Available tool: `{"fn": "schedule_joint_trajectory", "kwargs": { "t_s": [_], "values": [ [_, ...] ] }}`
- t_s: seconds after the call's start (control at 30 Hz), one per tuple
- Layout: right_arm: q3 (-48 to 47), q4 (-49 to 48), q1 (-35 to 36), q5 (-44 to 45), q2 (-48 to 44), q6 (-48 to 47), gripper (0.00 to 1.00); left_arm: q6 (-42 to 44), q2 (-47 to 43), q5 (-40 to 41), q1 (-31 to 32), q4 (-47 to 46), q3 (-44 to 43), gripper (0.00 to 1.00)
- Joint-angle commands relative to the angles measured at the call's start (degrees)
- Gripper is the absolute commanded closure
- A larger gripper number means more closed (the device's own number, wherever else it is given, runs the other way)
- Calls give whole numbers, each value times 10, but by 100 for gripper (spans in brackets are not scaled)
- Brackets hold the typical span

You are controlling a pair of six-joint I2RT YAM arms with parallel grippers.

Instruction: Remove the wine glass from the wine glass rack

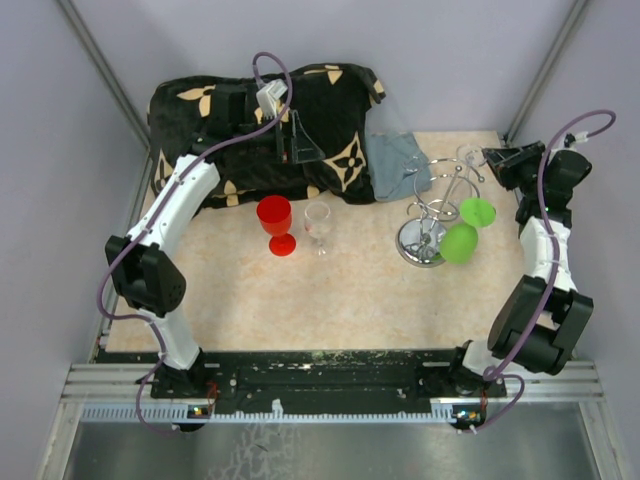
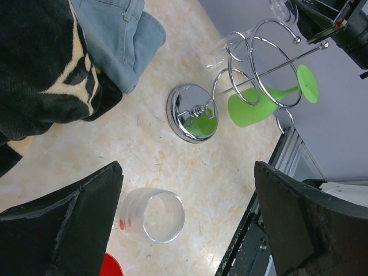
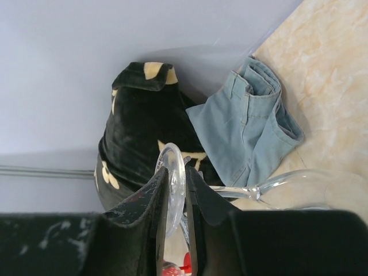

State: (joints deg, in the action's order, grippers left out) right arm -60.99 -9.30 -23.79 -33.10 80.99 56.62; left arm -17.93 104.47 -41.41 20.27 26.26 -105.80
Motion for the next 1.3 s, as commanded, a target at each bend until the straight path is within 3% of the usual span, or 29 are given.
{"fn": "schedule_joint_trajectory", "kwargs": {
  "t_s": [0.0, 0.27, 0.53, 1.27],
  "values": [
    [-18, -13, -1, -29, 6, -12, 78, 9, -25, -3, 5, 4, 3, 0],
    [-47, 25, -1, -58, 18, -43, 77, 9, -21, -2, 8, 4, -1, 0],
    [-48, 35, 0, -58, 18, -44, 100, 11, -23, -1, 9, 5, -1, 0],
    [-62, 13, -7, 15, -29, 37, 100, 19, -31, 5, 9, 11, 1, 0]
  ]
}}
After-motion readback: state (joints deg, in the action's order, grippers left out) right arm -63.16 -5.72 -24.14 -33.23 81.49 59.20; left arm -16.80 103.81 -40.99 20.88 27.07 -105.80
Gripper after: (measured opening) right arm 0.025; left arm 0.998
